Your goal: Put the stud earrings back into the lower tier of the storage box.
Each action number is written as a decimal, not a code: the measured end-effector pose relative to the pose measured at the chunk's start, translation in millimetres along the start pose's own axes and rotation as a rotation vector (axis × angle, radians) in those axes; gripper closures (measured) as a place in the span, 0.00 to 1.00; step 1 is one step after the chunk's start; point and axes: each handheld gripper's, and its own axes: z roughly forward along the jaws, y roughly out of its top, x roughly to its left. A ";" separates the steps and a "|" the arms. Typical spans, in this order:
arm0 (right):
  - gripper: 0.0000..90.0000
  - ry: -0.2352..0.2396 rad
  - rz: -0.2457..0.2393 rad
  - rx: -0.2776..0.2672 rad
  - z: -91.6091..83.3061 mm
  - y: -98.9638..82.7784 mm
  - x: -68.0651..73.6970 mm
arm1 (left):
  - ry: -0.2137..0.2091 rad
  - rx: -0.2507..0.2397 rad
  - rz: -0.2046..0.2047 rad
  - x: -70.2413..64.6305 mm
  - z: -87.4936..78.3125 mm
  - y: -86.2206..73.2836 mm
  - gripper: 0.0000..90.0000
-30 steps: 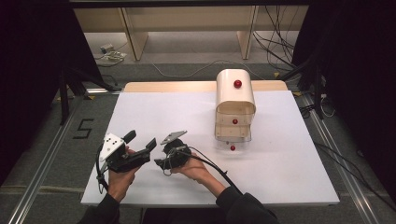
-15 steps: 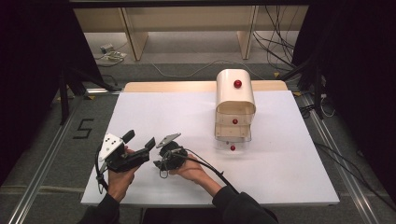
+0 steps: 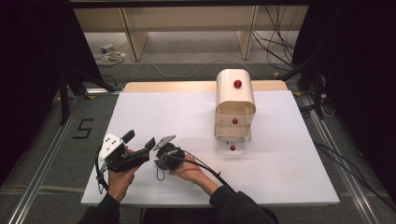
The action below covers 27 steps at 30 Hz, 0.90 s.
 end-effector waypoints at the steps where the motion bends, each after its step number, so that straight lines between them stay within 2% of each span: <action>1: 0.87 0.002 -0.002 0.002 -0.1 0.3 -0.3 | 0.000 0.001 0.001 0.1 0.0 0.0 0.17; 7: 0.88 0.010 -0.016 0.014 -2.5 0.0 0.8 | 0.000 0.001 -0.001 0.3 -0.1 0.0 0.17; 10: 0.88 0.009 -0.011 -0.007 -6.3 0.9 -0.6 | 0.000 0.000 -0.001 0.2 -0.1 0.0 0.17; 14: 0.88 0.013 -0.002 -0.037 -15.9 4.1 -4.9 | 0.001 0.000 0.000 0.5 -0.2 0.0 0.17; 27: 0.88 -0.018 -0.010 -0.090 -53.3 3.1 -19.5 | 0.002 -0.001 -0.004 0.0 0.6 -0.4 0.17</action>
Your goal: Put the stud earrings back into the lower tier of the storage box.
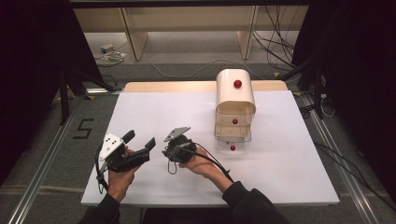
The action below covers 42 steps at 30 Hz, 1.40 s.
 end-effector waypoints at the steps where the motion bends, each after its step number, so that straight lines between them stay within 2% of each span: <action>1: 0.88 0.001 0.009 -0.007 -2.0 -0.4 -0.4 | -0.001 0.004 0.004 0.3 -0.2 0.0 0.17; 21: 0.88 -0.010 0.020 -0.050 -28.4 -5.0 -6.8 | 0.000 0.005 0.005 0.1 0.1 -0.2 0.17; 24: 0.88 -0.006 0.033 -0.060 -32.6 -6.9 -7.7 | -0.002 0.007 0.007 0.0 0.5 -0.5 0.17; 29: 0.88 -0.012 0.025 -0.073 -40.4 -9.9 -8.2 | -0.004 0.007 0.006 0.2 0.5 -0.6 0.17; 32: 0.88 -0.015 0.019 -0.086 -48.0 -16.1 -10.5 | -0.007 0.011 0.004 0.4 0.9 -0.8 0.17; 35: 0.88 -0.018 0.053 -0.105 -57.5 -27.3 -14.9 | -0.012 0.019 0.005 -0.3 1.8 -1.3 0.17; 38: 0.88 -0.036 0.059 -0.102 -64.7 -34.7 -19.2 | -0.019 0.024 0.015 -1.7 2.2 -1.2 0.17; 42: 0.88 -0.046 0.065 -0.123 -76.2 -39.6 -23.1 | -0.023 0.024 0.013 -1.5 2.3 -1.1 0.17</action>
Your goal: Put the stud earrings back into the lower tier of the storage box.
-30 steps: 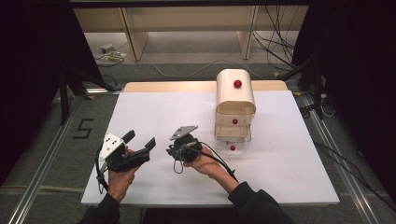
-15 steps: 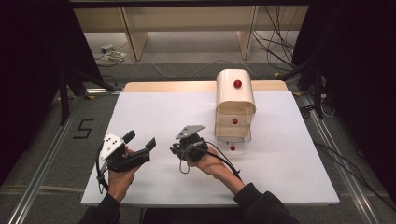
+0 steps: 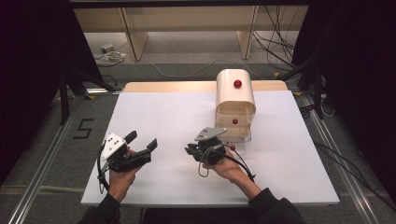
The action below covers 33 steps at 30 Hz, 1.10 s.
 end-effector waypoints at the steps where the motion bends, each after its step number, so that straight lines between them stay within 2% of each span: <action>1: 0.88 -0.001 0.010 -0.003 -2.1 -1.1 -1.1 | -0.002 0.000 0.001 0.1 0.1 -0.1 0.17; 21: 0.88 -0.062 0.078 -0.064 -32.2 -8.8 -26.2 | -0.041 0.010 0.008 -2.1 0.6 0.2 0.17; 33: 0.88 -0.093 0.094 -0.072 -42.3 -12.2 -34.7 | -0.054 0.011 0.009 -3.0 1.0 0.1 0.17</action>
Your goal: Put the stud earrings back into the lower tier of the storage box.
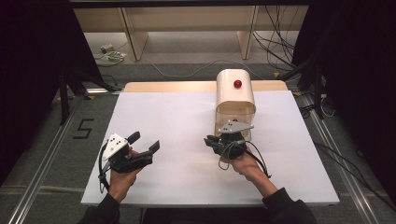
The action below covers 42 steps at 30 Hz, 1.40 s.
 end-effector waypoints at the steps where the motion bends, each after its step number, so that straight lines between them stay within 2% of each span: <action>1: 0.88 -0.002 0.002 0.000 -0.9 0.0 -1.0 | 0.000 0.000 0.000 -0.1 0.0 0.0 0.17; 22: 0.88 -0.051 0.028 -0.012 -16.2 -4.0 -17.2 | -0.009 -0.001 0.008 -1.0 -0.3 0.0 0.17; 34: 0.88 -0.099 0.026 -0.014 -20.9 -6.1 -26.4 | -0.009 -0.005 0.008 -0.9 -0.9 0.5 0.17; 42: 0.87 -0.137 0.049 -0.002 -21.5 -9.6 -37.7 | -0.010 -0.001 0.009 -1.5 -0.5 0.3 0.17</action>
